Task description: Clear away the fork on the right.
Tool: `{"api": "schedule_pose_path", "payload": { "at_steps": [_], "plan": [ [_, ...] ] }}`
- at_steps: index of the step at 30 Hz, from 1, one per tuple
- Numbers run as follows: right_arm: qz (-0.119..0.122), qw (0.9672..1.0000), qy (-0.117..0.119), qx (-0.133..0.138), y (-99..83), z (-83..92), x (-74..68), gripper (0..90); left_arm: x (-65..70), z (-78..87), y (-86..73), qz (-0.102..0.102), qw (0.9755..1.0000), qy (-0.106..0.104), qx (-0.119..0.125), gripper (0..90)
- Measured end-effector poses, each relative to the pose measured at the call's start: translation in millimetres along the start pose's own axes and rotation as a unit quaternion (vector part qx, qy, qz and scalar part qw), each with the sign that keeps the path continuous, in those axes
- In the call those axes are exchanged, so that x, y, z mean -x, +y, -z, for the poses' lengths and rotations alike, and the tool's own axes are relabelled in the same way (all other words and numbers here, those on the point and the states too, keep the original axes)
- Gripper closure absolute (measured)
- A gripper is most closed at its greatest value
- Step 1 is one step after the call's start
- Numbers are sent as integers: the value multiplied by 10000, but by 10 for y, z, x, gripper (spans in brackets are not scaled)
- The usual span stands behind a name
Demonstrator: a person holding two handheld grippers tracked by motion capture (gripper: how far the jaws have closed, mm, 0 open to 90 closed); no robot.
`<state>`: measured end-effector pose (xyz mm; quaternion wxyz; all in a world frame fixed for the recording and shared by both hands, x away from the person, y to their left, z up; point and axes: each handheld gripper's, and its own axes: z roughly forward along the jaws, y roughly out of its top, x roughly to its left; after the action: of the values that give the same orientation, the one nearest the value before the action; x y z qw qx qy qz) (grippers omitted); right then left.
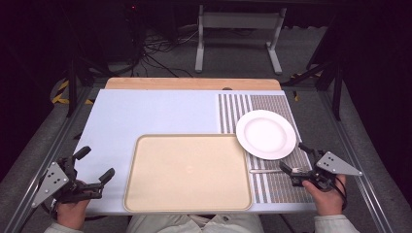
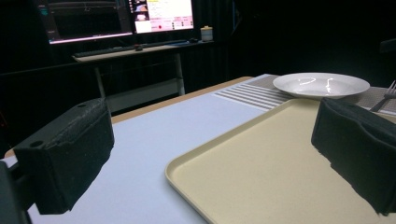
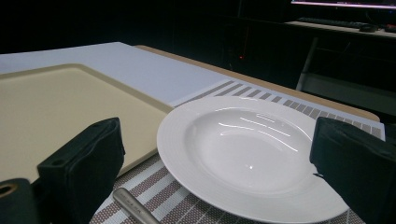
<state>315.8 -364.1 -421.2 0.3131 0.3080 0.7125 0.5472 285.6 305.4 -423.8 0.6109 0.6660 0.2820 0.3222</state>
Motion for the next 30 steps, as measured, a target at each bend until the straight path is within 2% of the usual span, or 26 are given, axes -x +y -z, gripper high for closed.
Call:
{"api": "schedule_pose_path", "payload": {
  "at_steps": [22, 30],
  "plan": [
    [48, 9999, 86, 19, 60, -25, -12, 39, 2, 3, 0, 18, 10000, -31, -25, 2],
    [153, 9996, 250, -30, 170, -156, -31, 37, 2, -1, -1, 15, 10000, -28, -36, 1]
  ]
}}
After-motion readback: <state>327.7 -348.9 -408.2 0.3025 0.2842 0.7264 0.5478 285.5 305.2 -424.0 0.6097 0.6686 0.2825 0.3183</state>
